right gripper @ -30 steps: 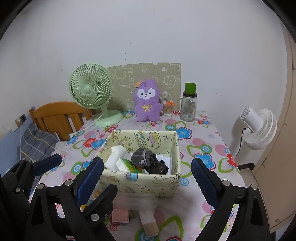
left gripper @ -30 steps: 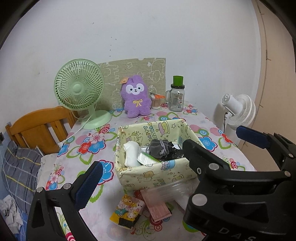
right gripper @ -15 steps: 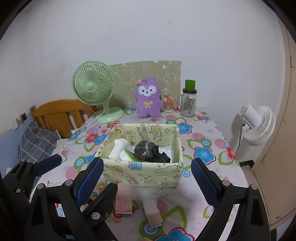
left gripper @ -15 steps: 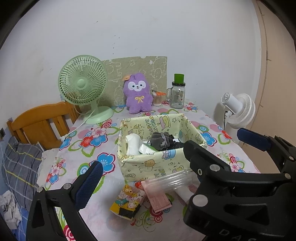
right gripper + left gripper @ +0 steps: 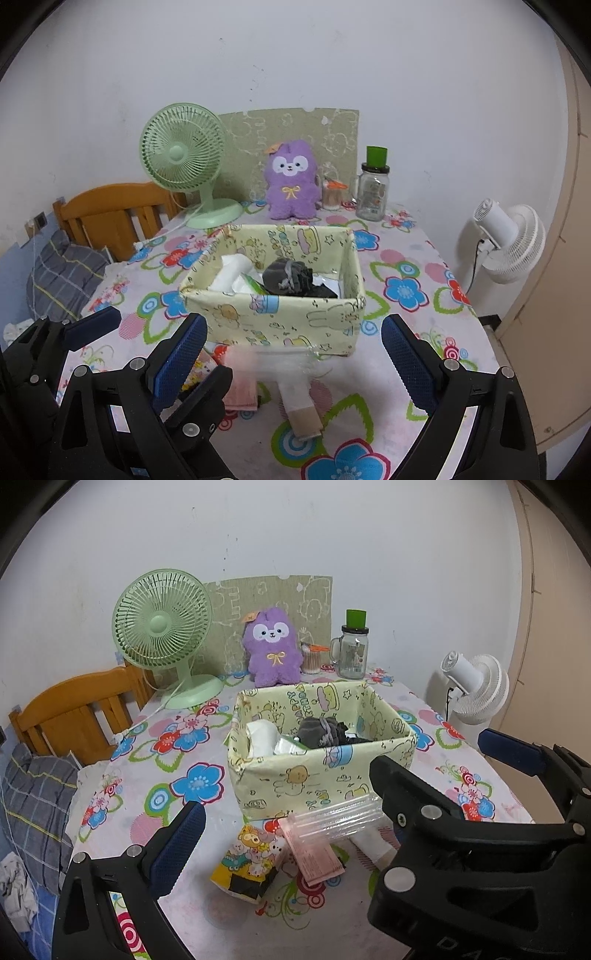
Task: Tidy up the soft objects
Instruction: 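Move both tools past the box toward the yellow pack and clear tube bundle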
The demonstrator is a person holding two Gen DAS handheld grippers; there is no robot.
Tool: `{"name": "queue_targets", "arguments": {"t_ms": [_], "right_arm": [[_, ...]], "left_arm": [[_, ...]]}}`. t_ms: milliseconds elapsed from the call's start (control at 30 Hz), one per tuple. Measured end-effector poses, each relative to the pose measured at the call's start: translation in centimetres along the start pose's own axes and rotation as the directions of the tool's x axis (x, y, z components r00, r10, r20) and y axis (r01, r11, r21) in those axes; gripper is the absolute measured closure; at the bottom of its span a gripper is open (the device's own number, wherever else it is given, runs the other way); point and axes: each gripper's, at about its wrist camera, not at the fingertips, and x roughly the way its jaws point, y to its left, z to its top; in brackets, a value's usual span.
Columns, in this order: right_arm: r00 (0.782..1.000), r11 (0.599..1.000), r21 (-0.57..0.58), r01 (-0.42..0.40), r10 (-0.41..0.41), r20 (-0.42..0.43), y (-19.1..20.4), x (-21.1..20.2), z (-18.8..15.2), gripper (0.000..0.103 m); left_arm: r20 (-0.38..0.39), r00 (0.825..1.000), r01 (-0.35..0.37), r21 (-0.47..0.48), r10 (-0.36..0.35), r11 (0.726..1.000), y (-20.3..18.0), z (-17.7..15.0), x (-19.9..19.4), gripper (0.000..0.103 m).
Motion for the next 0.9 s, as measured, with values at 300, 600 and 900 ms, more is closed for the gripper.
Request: {"name": "queue_targets", "arguments": {"t_ms": [300,600,900], "right_arm": [[1.0,1.0,-0.006,-0.002,0.002,-0.019,0.3,1.3,-1.4,0.006],[0.998,1.0,-0.017,-0.009,0.008,-0.055,0.6,3.6,-3.2,0.006],[0.994,0.999,-0.023,-0.044,0.041,-0.103,0.9,5.7,-4.3,0.006]], "left_arm": [[-0.015,1.0,-0.011,-0.019,0.01,1.0,0.7,-1.4,1.4,0.001],[-0.073,0.997,0.002,-0.032,-0.005,0.999,1.2,-3.3,4.0,0.001],[-0.112,0.994,0.01,-0.045,-0.015,0.999,1.6,-4.2,5.8,0.006]]}}
